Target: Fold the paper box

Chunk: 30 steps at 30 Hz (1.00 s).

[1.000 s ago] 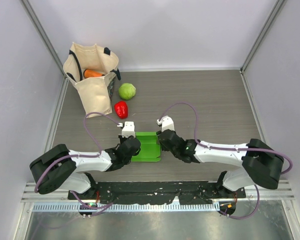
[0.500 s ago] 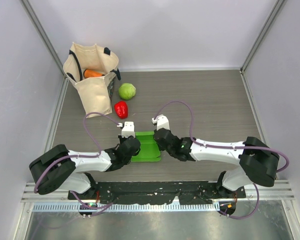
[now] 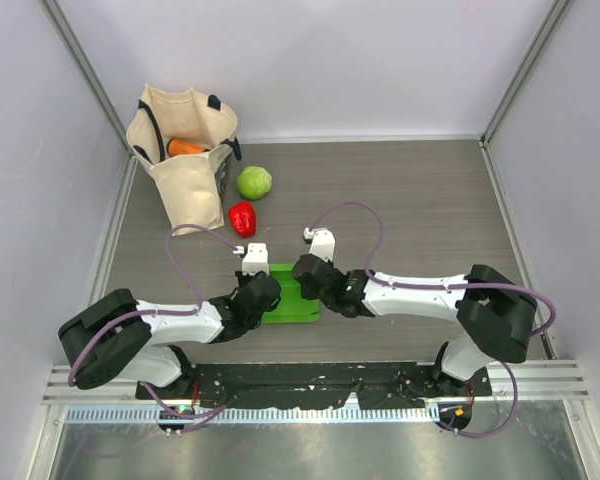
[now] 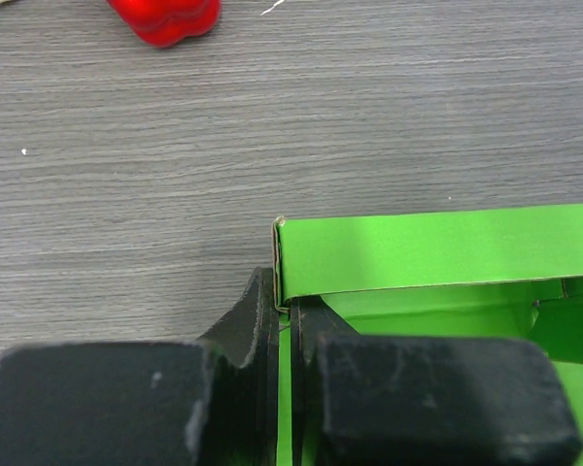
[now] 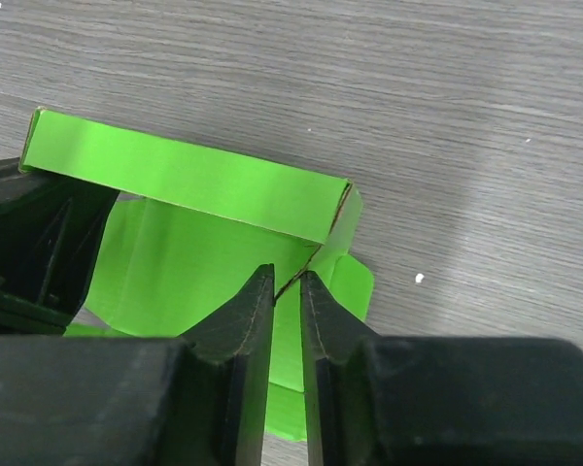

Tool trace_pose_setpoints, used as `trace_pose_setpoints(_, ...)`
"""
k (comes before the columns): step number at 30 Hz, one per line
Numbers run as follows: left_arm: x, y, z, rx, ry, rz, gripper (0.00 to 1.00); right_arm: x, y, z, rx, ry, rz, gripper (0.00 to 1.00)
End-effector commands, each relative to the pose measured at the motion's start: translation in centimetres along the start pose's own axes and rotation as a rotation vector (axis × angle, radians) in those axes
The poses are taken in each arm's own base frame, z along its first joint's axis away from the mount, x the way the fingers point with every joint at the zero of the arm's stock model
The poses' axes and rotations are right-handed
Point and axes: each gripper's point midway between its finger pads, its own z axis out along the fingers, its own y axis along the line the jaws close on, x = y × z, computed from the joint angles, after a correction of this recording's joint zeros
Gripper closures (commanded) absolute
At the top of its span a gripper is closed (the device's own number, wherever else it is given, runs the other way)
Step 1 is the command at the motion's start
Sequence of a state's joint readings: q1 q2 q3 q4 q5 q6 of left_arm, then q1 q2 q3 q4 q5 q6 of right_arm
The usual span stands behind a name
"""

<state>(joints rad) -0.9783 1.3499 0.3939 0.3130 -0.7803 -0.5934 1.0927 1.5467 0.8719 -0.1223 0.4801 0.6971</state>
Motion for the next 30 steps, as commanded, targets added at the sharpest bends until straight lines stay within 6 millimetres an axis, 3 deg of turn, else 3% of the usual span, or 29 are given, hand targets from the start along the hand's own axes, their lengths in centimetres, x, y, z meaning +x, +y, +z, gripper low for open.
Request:
trace_pose_setpoints(1, 0.4, -0.3, -0.1, 0.017, 0.015, 0.003, 1.0, -0.4, 3.5, 0.3, -0.085, -0.011, 0.102, 0.75)
trace_pose_setpoints(4, 0.4, -0.1, -0.2, 0.012, 0.013, 0.001, 1.0, 0.2, 3.1, -0.3, -0.126, 0.002, 0.004, 0.66)
trace_pose_setpoints(5, 0.2, -0.1, -0.3, 0.017, 0.009, -0.003, 1.0, -0.8, 3.6, -1.3, -0.171, -0.026, -0.016, 0.64)
trace_pose_setpoints(8, 0.3, 0.0, -0.4, 0.015, 0.008, -0.006, 1.0, -0.4, 2.5, -2.9, -0.21, -0.031, -0.122, 0.59)
trace_pose_setpoints(9, 0.3, 0.0, -0.4, 0.016, 0.007, -0.006, 1.0, -1.7, 2.5, -4.6, -0.247, -0.074, -0.121, 0.57)
trace_pose_setpoints(10, 0.2, 0.0, -0.4, 0.017, 0.005, -0.008, 1.0, -1.0, 1.7, -5.1, -0.259, -0.072, -0.147, 0.55)
trace_pose_setpoints(11, 0.2, 0.0, -0.4, 0.015, 0.006, -0.008, 1.0, -1.6, 1.3, -5.8, -0.266, -0.1, -0.163, 0.54)
trace_pose_setpoints(12, 0.2, 0.0, -0.4, 0.016, 0.007, -0.006, 1.0, -3.4, 0.8, -7.4, -0.286, -0.159, -0.133, 0.53)
trace_pose_setpoints(16, 0.5, 0.0, -0.2, 0.013, 0.013, -0.007, 1.0, -5.6, -5.3, -7.8, -0.113, -0.217, -0.082, 0.52)
trace_pose_setpoints(19, 0.6, -0.1, -0.2, 0.014, 0.016, -0.007, 1.0, -6.6, -10.0, -6.3, 0.017, -0.224, -0.056, 0.53)
trace_pose_setpoints(21, 0.6, -0.2, -0.2, 0.015, 0.014, -0.007, 1.0, -6.5, -11.3, -5.3, 0.059, -0.213, -0.109, 0.53)
trace_pose_setpoints(24, 0.4, -0.2, -0.1, 0.011, 0.016, 0.002, 1.0, -5.1, -10.5, -3.5, 0.013, -0.156, -0.227, 0.52)
trace_pose_setpoints(30, 0.4, -0.1, -0.2, 0.01, 0.011, -0.003, 1.0, -3.5, -6.1, -1.5, -0.239, -0.14, -0.373, 0.56)
